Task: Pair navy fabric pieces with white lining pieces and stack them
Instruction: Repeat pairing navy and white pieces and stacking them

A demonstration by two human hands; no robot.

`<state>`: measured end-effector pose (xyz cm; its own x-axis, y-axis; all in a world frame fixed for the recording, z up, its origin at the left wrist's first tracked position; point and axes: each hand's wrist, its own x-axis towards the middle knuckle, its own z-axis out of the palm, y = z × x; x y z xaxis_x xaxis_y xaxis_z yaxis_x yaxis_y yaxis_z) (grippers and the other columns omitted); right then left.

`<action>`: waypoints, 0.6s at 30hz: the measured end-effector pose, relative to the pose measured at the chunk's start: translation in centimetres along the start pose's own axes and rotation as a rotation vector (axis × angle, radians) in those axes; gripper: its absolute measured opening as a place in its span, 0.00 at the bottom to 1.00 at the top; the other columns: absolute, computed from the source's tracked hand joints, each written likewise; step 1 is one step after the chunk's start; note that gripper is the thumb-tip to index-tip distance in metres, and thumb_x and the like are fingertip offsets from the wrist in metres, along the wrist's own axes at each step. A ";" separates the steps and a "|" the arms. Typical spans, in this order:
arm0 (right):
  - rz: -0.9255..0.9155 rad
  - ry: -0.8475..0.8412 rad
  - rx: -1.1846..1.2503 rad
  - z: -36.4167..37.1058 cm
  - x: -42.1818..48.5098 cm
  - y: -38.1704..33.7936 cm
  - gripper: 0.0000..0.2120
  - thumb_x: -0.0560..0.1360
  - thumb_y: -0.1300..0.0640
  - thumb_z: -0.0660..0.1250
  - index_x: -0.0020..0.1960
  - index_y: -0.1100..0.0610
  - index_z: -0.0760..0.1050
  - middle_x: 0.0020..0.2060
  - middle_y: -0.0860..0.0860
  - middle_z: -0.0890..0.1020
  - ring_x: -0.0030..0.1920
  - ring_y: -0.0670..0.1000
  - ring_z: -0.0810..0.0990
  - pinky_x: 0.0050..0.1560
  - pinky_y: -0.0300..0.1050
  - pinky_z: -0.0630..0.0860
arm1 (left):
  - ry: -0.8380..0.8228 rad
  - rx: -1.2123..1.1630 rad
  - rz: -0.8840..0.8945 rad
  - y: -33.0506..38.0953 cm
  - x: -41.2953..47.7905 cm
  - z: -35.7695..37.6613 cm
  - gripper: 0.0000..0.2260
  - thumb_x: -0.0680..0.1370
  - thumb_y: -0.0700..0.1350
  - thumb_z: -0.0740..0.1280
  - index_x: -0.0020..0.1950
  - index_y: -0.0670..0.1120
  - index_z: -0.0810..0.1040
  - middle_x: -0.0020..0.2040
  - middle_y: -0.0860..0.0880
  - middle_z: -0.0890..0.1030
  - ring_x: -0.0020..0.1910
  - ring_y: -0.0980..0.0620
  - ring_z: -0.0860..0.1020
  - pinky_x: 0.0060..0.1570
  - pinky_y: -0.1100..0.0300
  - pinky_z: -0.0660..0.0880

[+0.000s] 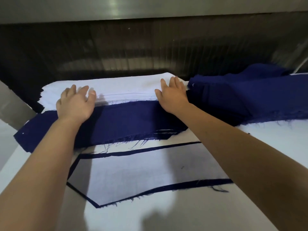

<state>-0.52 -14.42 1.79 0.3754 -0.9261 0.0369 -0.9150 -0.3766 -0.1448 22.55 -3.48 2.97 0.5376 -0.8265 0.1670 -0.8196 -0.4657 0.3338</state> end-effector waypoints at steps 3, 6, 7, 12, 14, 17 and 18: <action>-0.053 -0.021 -0.029 0.0 0.2 0.0 0.25 0.81 0.51 0.47 0.75 0.60 0.52 0.75 0.58 0.54 0.75 0.55 0.48 0.74 0.54 0.43 | -0.016 0.118 0.052 -0.3 0.1 0.5 0.17 0.82 0.49 0.56 0.67 0.44 0.73 0.68 0.40 0.72 0.68 0.37 0.65 0.66 0.44 0.59; -0.089 0.056 -0.052 0.0 0.0 0.1 0.22 0.80 0.53 0.49 0.72 0.60 0.60 0.72 0.54 0.62 0.74 0.54 0.55 0.74 0.55 0.45 | 0.029 0.128 0.078 -0.6 -0.3 0.8 0.16 0.80 0.44 0.61 0.67 0.41 0.74 0.69 0.39 0.71 0.69 0.36 0.65 0.67 0.45 0.58; -0.093 0.087 -0.050 -0.1 -0.1 0.2 0.20 0.80 0.54 0.50 0.70 0.60 0.63 0.71 0.54 0.64 0.73 0.54 0.58 0.74 0.55 0.46 | 0.052 0.126 0.089 -0.7 -0.5 0.8 0.16 0.79 0.42 0.62 0.66 0.39 0.74 0.68 0.38 0.72 0.68 0.36 0.66 0.67 0.45 0.58; -0.118 0.358 0.007 -0.9 -0.8 0.8 0.10 0.75 0.62 0.57 0.53 0.57 0.74 0.55 0.52 0.78 0.59 0.57 0.69 0.58 0.49 0.59 | 0.186 0.088 0.121 -1.4 -0.6 0.5 0.15 0.76 0.39 0.65 0.62 0.38 0.77 0.63 0.37 0.76 0.63 0.33 0.69 0.64 0.44 0.62; -0.129 0.459 0.050 -1.4 -1.1 1.3 0.11 0.77 0.61 0.58 0.52 0.56 0.77 0.54 0.50 0.80 0.56 0.56 0.70 0.53 0.47 0.59 | 0.242 0.046 0.136 -1.4 -1.0 0.2 0.15 0.76 0.39 0.66 0.62 0.38 0.78 0.62 0.37 0.77 0.63 0.34 0.70 0.63 0.46 0.62; -0.128 0.526 0.236 -2.3 -2.0 1.9 0.12 0.79 0.59 0.59 0.56 0.57 0.80 0.57 0.50 0.80 0.55 0.55 0.73 0.53 0.46 0.68 | 0.367 0.030 0.172 -1.4 -2.1 -0.1 0.10 0.76 0.38 0.67 0.56 0.40 0.81 0.56 0.38 0.80 0.58 0.34 0.71 0.60 0.47 0.61; -0.120 0.538 0.311 -2.5 -2.6 2.1 0.11 0.79 0.59 0.60 0.56 0.58 0.80 0.58 0.50 0.79 0.55 0.54 0.74 0.53 0.47 0.71 | 0.416 0.049 0.189 -1.4 -2.6 -0.1 0.09 0.76 0.39 0.67 0.54 0.41 0.81 0.54 0.38 0.81 0.56 0.34 0.72 0.59 0.47 0.61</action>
<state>-3.82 -12.81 3.89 0.2715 -0.7893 0.5506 -0.7553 -0.5294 -0.3864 22.32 -0.62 2.19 0.4031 -0.7060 0.5823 -0.9141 -0.3413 0.2189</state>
